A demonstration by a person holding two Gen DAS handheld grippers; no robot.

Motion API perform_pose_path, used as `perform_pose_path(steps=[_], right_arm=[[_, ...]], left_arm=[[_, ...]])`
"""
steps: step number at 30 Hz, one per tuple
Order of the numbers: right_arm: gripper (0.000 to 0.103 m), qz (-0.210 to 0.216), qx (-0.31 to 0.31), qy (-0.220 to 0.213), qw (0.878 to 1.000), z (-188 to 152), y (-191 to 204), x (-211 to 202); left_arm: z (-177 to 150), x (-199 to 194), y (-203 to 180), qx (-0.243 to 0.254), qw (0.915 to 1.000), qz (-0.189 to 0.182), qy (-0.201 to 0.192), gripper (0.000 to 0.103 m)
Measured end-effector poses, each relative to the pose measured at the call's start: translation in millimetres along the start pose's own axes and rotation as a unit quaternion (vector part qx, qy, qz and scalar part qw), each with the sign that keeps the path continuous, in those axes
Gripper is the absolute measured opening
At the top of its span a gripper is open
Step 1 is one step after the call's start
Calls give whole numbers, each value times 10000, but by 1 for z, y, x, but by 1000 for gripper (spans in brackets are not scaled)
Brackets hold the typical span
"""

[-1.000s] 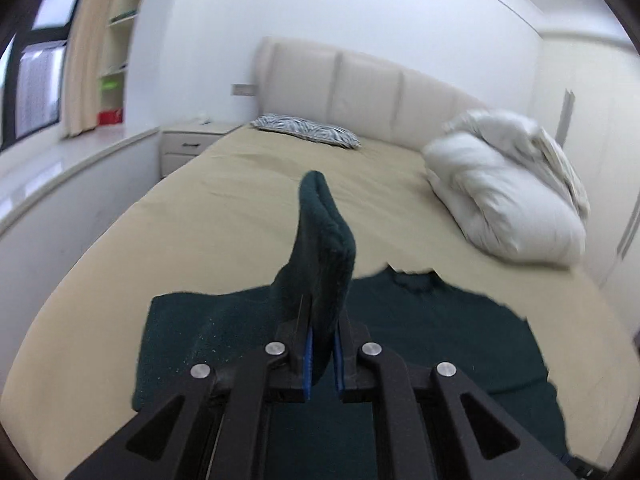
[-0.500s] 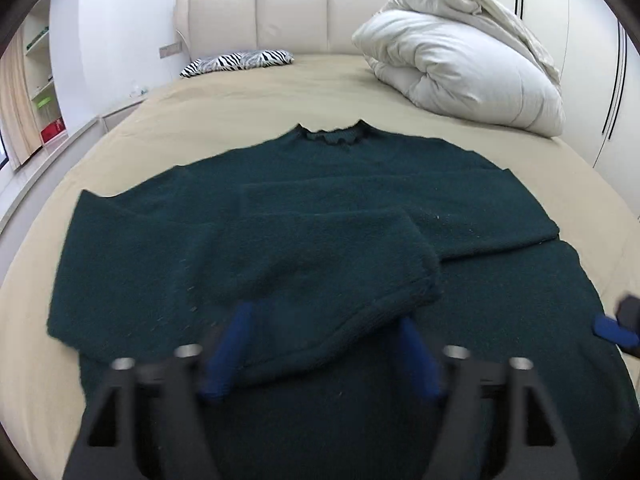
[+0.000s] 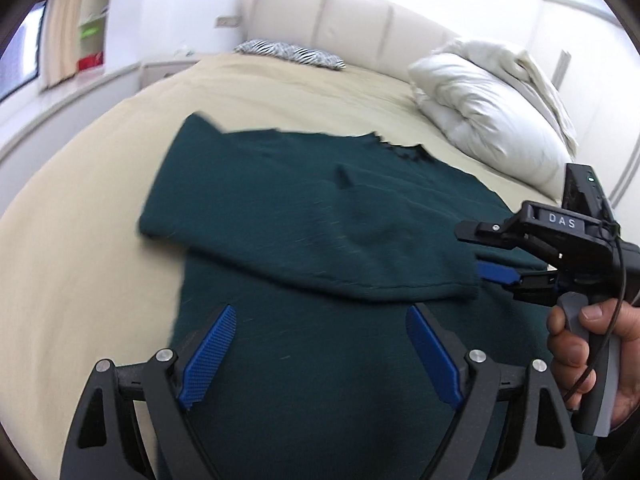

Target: Fold small clothes

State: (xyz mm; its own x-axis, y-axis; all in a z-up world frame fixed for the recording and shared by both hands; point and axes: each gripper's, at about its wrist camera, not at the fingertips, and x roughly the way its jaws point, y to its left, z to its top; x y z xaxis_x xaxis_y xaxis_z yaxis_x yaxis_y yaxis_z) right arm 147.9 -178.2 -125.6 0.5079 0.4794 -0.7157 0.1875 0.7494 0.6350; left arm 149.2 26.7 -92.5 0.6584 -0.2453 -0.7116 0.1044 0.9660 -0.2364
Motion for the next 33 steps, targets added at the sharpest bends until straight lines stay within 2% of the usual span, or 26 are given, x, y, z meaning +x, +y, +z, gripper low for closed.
perform_pose_path(steps=[3, 5, 6, 7, 9, 13, 16, 20, 23, 26, 30, 33], right_arm=[[44, 2, -344, 95, 9994, 0, 21, 11], [40, -205, -634, 120, 9977, -3, 34, 19], [34, -376, -852, 137, 9956, -4, 40, 24], [21, -482, -928, 144, 9944, -4, 44, 29], [11, -525, -986, 153, 9936, -4, 49, 28], [9, -623, -1608, -239, 9847, 3, 76, 2], [9, -617, -1909, -608, 9778, 17, 88, -25], [9, -653, -2048, -928, 9722, 45, 79, -47], [9, -811, -1803, -740, 9775, 64, 50, -41], [9, -1022, -1471, -549, 9823, 65, 14, -23], [9, -876, -1107, -493, 9888, 61, -16, -11], [10, -813, -1156, -430, 9890, 64, -19, -3]], left_arm=[[-3, 1, 9, -181, 9998, -57, 16, 84], [-5, -2, 8, -163, 9998, -55, -23, 84], [-6, -4, 8, -155, 9999, -63, -44, 84], [-6, -6, 8, -160, 9998, -85, -57, 84], [-4, -10, 12, -254, 9995, -158, -103, 84], [14, -20, 34, -687, 9970, -236, -273, 84], [33, -22, 53, -860, 9954, -146, -389, 82], [62, -22, 74, -951, 9937, 76, -580, 82], [85, -10, 82, -891, 9939, 283, -578, 82], [102, 8, 85, -859, 9947, 367, -437, 82], [119, 42, 81, -661, 9962, 540, -145, 82], [128, 65, 80, -665, 9964, 523, 65, 81]])
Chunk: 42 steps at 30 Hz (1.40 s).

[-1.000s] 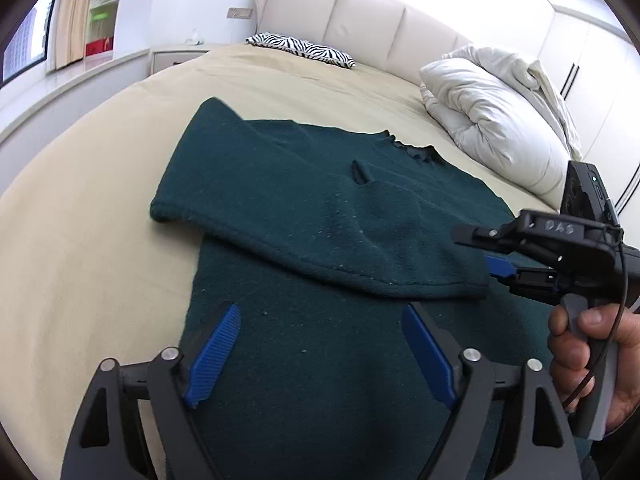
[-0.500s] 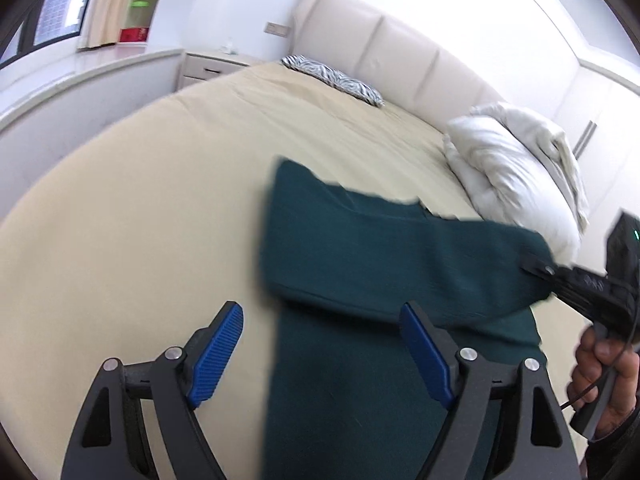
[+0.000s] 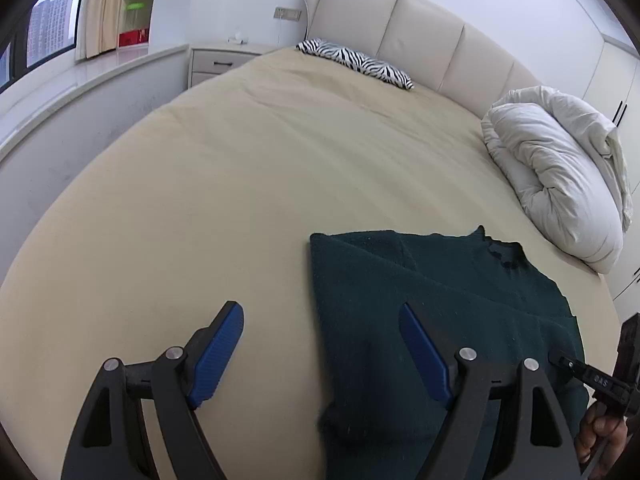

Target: Fold small clothes

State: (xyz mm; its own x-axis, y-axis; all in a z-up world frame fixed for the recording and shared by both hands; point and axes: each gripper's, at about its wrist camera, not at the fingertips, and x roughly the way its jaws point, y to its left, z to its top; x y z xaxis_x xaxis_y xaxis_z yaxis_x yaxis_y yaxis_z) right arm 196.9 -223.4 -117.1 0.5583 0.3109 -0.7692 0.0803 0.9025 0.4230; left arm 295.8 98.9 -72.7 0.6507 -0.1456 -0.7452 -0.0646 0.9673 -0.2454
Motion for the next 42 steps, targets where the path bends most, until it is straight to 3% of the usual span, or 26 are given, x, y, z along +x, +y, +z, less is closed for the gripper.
perform_pose_path(steps=[5, 6, 8, 12, 13, 18, 20, 24, 30, 32, 35, 37, 39, 42], right_arm=[[13, 87, -105, 23, 9999, -3, -1, 0], [13, 126, -107, 8, 9999, -3, -2, 0], [13, 138, -150, -20, 9998, -5, -3, 0], [11, 38, -282, -97, 9995, -7, -3, 0], [10, -17, -299, -130, 9995, -6, -2, 0], [7, -161, -257, -394, 9988, -4, 3, -15], [7, -145, -234, -505, 9983, -3, 4, -22], [6, -409, -148, -206, 9988, -3, -9, -4], [6, -394, -75, -230, 9989, -6, -12, -3], [6, -299, -43, -87, 9995, -3, -14, -1], [10, -219, -5, -4, 9998, -1, -14, -6], [17, -176, 120, 9, 9998, -3, -15, -10], [25, -51, 238, -64, 9997, -7, -15, -17], [27, -95, 146, -52, 9998, -13, -10, -18]], left_arm=[[13, 40, -12, 195, 9988, 28, 450, 72], [13, 48, -12, 204, 9983, 16, 551, 64], [11, 55, -15, 355, 9978, 129, 537, 58], [9, 52, -17, 552, 9975, 134, 431, 11], [10, 50, -17, 580, 9975, 140, 384, 9], [9, 33, -10, 596, 9981, 151, 10, 8], [4, 40, -8, 608, 9979, 210, 85, 8], [-2, 48, -9, 694, 9969, 358, 36, 8], [1, 46, -6, 619, 9975, 332, 82, 10], [1, 34, -7, 596, 9976, 350, -68, 10], [-1, 5, -7, 463, 9975, 388, -366, 13], [-8, -14, -11, 484, 9970, 334, -510, 22], [-20, -24, -23, 764, 9952, 347, -497, 27], [-39, -21, -37, 1274, 9894, 635, -275, 27]])
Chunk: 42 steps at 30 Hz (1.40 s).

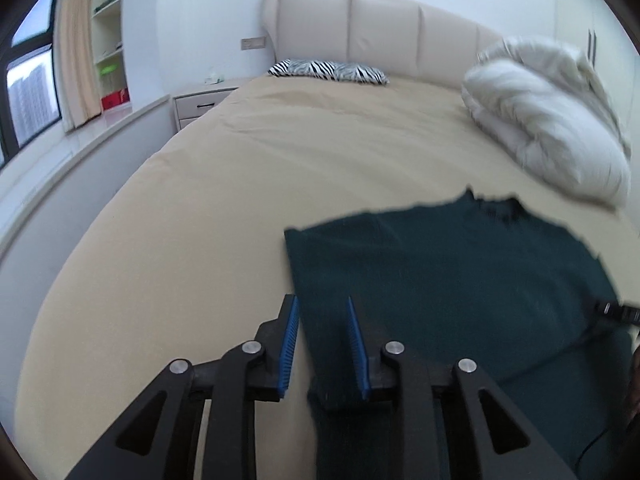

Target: Fold small clothes

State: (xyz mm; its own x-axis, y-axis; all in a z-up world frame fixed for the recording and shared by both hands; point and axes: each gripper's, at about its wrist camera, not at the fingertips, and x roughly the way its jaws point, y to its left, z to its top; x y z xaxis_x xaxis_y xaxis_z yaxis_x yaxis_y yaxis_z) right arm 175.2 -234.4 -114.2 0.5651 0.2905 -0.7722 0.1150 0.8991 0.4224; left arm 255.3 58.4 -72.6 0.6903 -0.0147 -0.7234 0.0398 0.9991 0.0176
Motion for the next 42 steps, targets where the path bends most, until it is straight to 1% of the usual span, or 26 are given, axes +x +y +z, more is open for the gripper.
perform_pose_path(steps=[1, 2, 3, 4, 6, 10, 13, 16, 17, 18, 20, 21, 23, 25, 26, 27, 28, 29, 30, 32, 35, 37, 40, 41, 42], right_arm=[[26, -91, -74, 16, 9999, -2, 2, 1], [25, -257, -167, 69, 9995, -4, 3, 5], [21, -328, -210, 62, 9992, -6, 3, 7], [16, -370, -218, 38, 9991, -6, 3, 7], [12, -386, -106, 29, 9992, -5, -2, 5], [12, -591, -141, -34, 9981, -6, -4, 2], [12, -518, -93, -76, 9986, -10, -10, 6], [11, -281, 27, -178, 9994, -12, -19, 5], [11, -186, 144, -170, 9996, -13, -23, 2], [15, -100, 331, -116, 9993, -14, -26, -4], [22, -214, 578, -105, 9980, -18, -30, -21], [27, -337, 613, -207, 9973, -23, -30, -37], [32, -288, 632, -434, 9966, -34, -32, -64], [49, -148, 818, -662, 9943, -55, -37, -99], [52, -80, 861, -724, 9936, -63, -39, -110], [58, 17, 924, -808, 9924, -79, -42, -129], [61, 69, 966, -852, 9916, -93, -45, -143], [62, 116, 993, -875, 9911, -103, -47, -152], [63, 221, 1048, -882, 9903, -121, -51, -167], [64, 296, 1137, -847, 9895, -145, -57, -184], [64, 323, 1310, -704, 9884, -185, -68, -207], [64, 339, 1425, -594, 9874, -210, -77, -219], [64, 353, 1543, -553, 9858, -232, -85, -234], [64, 402, 1588, -553, 9849, -239, -90, -240], [64, 434, 1641, -543, 9840, -242, -93, -243]], left_arm=[[-6, 7, -2, 99, 9998, 55, 164, 27], [-12, 14, 0, 86, 9994, 19, 323, 27], [-17, 21, 4, 23, 9991, -20, 419, 28], [-20, 24, 7, -45, 9991, -59, 414, 28], [-21, 25, 11, -121, 9990, -99, 419, 28], [-24, 25, 5, -28, 9992, 6, 394, 28], [-28, 25, 7, -131, 9992, -34, 376, 29], [-25, 26, 11, -176, 9991, -46, 393, 32], [-24, 23, 14, -247, 9989, -118, 384, 35], [-24, 18, 19, -352, 9985, -183, 388, 39], [-27, -2, 27, -534, 9977, -212, 348, 42], [-30, -12, 29, -543, 9977, -223, 337, 43], [-39, -36, 28, -482, 9979, -296, 307, 43], [-53, -61, 29, -421, 9972, -505, 347, 52], [-62, -73, 29, -416, 9964, -636, 377, 58], [-75, -87, 29, -429, 9952, -779, 407, 64], [-86, -98, 30, -457, 9938, -904, 461, 66], [-99, -109, 33, -517, 9918, -1040, 531, 68], [-113, -120, 36, -623, 9894, -1164, 597, 68], [-140, -135, 45, -913, 9839, -1333, 762, 68], [-181, -148, 60, -1468, 9690, -1614, 1160, 68], [-202, -156, 66, -1706, 9612, -1759, 1270, 68], [-216, -171, 66, -1729, 9568, -1954, 1283, 68], [-217, -173, 67, -1758, 9539, -2054, 1303, 68], [-219, -173, 67, -1832, 9488, -2182, 1362, 68]])
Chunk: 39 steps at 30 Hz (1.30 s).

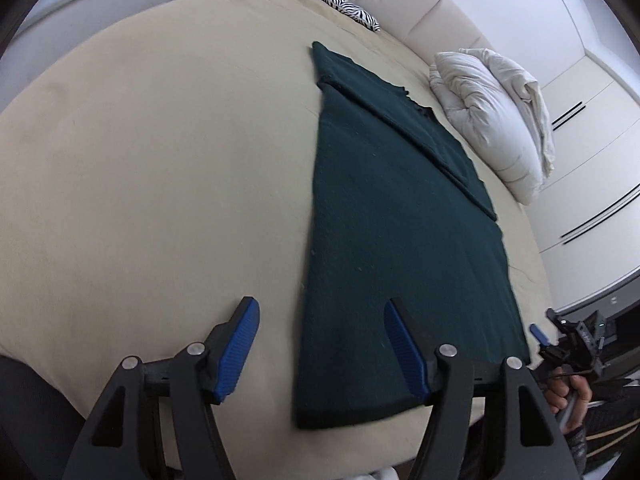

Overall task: Fold small clothes
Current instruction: 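Grasp the hem of the folded strip with both grippers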

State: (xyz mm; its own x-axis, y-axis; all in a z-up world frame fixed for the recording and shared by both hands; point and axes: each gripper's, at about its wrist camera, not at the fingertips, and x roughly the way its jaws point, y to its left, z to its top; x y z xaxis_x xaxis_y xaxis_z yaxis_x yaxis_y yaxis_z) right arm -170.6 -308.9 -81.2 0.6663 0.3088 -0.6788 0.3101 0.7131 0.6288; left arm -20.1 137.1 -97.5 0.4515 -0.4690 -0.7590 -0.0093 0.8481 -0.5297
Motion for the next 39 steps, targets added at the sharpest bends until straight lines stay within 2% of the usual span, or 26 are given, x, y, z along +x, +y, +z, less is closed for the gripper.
perform_pose_path(steps=[5, 7, 9, 10, 12, 15, 19, 23, 26, 29, 32, 39], right_arm=[[64, -13, 331, 251, 9991, -14, -20, -8], [64, -41, 393, 393, 9984, -18, -24, -9], [63, -14, 381, 496, 9980, -23, -26, -12], [63, -19, 354, 536, 9979, -24, -27, -13], [63, -52, 348, 596, 9976, -25, -29, -19], [63, -139, 360, 575, 9976, -21, -33, -29], [63, -258, 387, 639, 9969, -12, -40, -36], [57, -313, 459, 1089, 9925, -15, -49, -23], [56, -316, 369, 1186, 9918, -14, -47, -16], [48, -218, 381, 1369, 9896, -13, -44, -8], [37, -349, 315, 1559, 9866, -12, -44, 3], [15, -190, 670, 1543, 9856, -12, -60, 3]], left_arm=[[-2, 5, 0, -195, 9983, -444, 333, 66], [-4, 7, 0, -241, 9972, -567, 423, 60], [-7, 9, 3, -347, 9960, -633, 534, 42], [-7, 11, 4, -379, 9957, -640, 558, 37], [-8, 13, 5, -420, 9950, -682, 600, 20], [-11, 16, 4, -397, 9951, -643, 644, 7], [-12, 17, 0, -347, 9959, -569, 612, 7], [-14, 14, 1, -341, 9961, -561, 584, 7], [-15, 13, 1, -344, 9962, -568, 560, 7], [-15, 11, 2, -330, 9963, -594, 530, 7], [-16, 12, 3, -338, 9963, -594, 528, 7], [-16, 10, 2, -299, 9965, -570, 529, 7]])
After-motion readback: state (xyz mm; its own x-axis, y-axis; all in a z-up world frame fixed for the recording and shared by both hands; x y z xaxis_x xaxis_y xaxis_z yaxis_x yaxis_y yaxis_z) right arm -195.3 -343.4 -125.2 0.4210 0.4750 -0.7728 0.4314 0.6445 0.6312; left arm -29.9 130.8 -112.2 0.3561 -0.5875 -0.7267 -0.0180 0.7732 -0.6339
